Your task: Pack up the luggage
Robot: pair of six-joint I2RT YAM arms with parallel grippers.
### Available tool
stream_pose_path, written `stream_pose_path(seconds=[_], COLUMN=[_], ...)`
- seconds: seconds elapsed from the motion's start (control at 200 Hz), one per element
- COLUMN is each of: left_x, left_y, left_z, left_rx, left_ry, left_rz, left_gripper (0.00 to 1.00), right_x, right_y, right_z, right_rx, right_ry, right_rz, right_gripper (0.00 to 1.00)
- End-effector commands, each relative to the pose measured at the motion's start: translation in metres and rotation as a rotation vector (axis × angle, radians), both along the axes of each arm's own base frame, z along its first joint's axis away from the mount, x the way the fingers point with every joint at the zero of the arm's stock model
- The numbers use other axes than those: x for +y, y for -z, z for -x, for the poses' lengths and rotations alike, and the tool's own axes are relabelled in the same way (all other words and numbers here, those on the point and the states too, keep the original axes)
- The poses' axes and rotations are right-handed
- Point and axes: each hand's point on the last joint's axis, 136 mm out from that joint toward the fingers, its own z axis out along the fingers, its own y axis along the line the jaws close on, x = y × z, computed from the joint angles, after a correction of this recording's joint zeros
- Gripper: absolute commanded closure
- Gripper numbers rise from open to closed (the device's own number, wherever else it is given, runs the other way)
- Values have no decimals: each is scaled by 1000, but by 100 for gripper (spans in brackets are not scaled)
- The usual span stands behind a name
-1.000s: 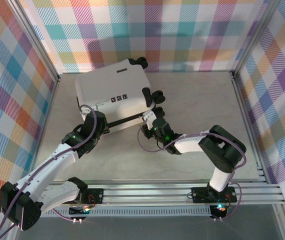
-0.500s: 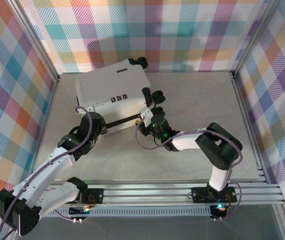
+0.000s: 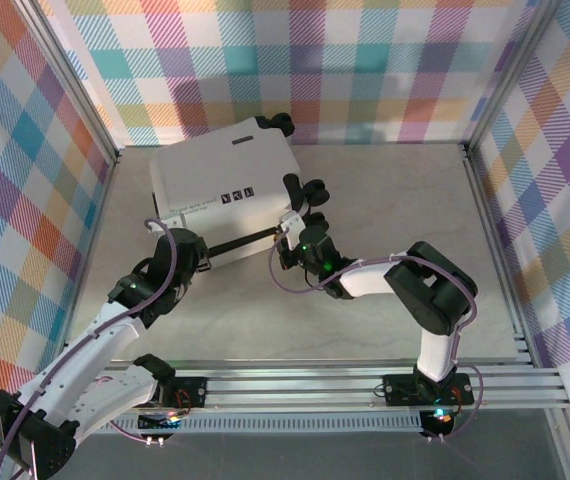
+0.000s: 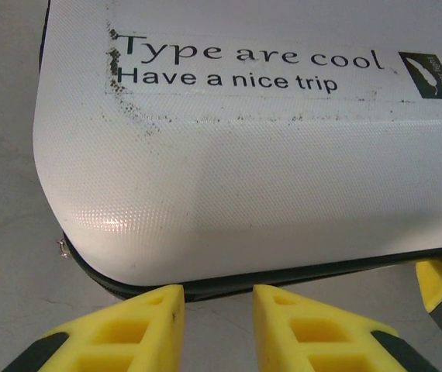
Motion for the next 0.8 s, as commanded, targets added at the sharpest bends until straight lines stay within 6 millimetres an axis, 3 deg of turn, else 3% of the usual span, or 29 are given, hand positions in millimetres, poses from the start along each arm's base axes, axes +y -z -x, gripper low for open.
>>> stream_pose_path(seconds=[0.0, 0.205, 0.795], left_x=[8, 10, 14], left_y=[4, 4, 4], left_z=[5, 8, 10], left_rx=[10, 10, 14], left_ry=[-16, -20, -33], left_rz=[-19, -15, -29], left_gripper=[71, 71, 70], right_x=[4, 2, -33], right_y=[-15, -13, -10], right_z=[-13, -12, -22], right_rx=[-45, -55, -42], right_ry=[25, 27, 99], right_rz=[-62, -60, -53], right_gripper=[100, 100, 100])
